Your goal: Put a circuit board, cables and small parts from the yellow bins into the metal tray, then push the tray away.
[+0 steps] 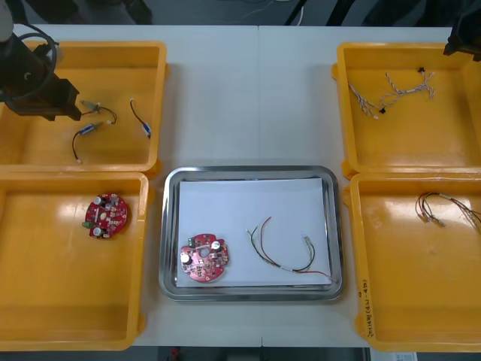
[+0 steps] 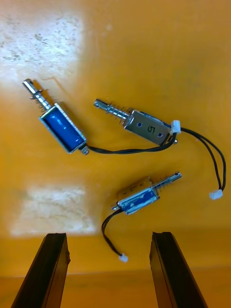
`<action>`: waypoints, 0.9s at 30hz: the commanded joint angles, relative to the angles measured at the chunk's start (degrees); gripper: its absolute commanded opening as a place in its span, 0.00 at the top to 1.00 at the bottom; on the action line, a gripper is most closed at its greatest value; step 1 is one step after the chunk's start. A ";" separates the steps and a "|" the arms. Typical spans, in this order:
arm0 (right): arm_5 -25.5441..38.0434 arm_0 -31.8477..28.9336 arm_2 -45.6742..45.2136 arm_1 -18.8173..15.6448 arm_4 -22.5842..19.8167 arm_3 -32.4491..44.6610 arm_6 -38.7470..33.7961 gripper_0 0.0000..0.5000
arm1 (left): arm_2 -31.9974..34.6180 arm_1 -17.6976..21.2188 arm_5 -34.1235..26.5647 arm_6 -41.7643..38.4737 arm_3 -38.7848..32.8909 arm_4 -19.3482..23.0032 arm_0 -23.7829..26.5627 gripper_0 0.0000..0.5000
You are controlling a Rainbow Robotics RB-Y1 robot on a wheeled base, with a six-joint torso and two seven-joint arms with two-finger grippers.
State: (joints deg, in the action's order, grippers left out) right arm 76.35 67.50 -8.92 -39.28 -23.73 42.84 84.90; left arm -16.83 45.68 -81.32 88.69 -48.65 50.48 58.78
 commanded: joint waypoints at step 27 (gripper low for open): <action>-21.95 8.53 -3.56 -0.36 -0.35 -21.92 6.42 0.00 | -8.40 -4.72 11.80 8.95 6.90 0.32 3.09 0.00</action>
State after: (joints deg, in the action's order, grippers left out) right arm 56.08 72.45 -9.74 -39.25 -23.32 21.88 88.23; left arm -24.68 41.98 -70.22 89.11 -42.26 50.36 59.09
